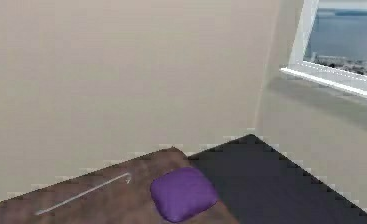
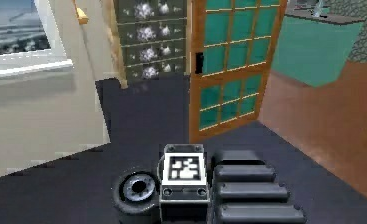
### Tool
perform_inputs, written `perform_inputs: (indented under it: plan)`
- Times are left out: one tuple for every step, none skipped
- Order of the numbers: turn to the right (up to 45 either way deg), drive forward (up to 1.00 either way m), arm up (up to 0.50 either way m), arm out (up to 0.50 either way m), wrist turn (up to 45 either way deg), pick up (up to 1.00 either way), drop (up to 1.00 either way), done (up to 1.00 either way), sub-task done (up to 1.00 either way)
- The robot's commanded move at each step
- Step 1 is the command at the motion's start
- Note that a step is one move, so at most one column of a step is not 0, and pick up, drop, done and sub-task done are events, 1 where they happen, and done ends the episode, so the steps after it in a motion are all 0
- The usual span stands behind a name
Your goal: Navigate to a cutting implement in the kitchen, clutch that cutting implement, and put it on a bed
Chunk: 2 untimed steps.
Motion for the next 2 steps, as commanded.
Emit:
perform_inputs:
  plan:
    - [-45.0,0.0,0.0,0.0,0.0,0.0,0.0,0.0,0.0]
    - [-39.0,0.0,0.0,0.0,0.0,0.0,0.0,0.0,0.0]
